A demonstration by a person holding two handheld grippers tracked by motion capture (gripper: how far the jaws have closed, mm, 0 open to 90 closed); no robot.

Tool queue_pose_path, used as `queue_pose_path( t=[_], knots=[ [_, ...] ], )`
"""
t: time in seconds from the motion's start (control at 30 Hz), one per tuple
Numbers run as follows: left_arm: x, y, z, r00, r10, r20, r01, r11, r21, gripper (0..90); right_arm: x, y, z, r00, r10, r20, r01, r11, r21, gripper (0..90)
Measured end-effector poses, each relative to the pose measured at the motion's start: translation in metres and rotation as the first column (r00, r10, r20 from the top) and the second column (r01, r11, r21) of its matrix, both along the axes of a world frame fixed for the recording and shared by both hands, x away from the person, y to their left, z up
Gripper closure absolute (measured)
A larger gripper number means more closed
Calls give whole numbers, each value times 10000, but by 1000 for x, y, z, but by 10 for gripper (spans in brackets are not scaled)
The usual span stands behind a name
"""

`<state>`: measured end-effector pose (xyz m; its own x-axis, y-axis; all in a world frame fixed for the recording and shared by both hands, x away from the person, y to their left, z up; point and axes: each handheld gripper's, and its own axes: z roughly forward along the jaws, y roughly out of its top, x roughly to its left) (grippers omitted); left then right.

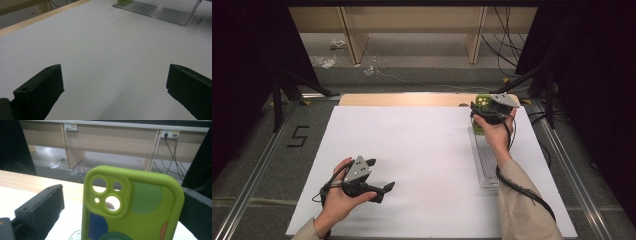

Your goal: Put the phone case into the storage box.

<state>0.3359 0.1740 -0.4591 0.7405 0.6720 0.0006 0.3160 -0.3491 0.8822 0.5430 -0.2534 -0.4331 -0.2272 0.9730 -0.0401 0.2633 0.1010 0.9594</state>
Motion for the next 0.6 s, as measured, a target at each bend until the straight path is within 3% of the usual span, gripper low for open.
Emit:
queue_pose_path(
  t=[0.6],
  knots=[
    [0, 0, 0, 10000, 0, -5, 0, 10000, -11, 5, -1, -2, 4, 9997, -75, 238, 78, 9999, -121, 5]
  ],
)
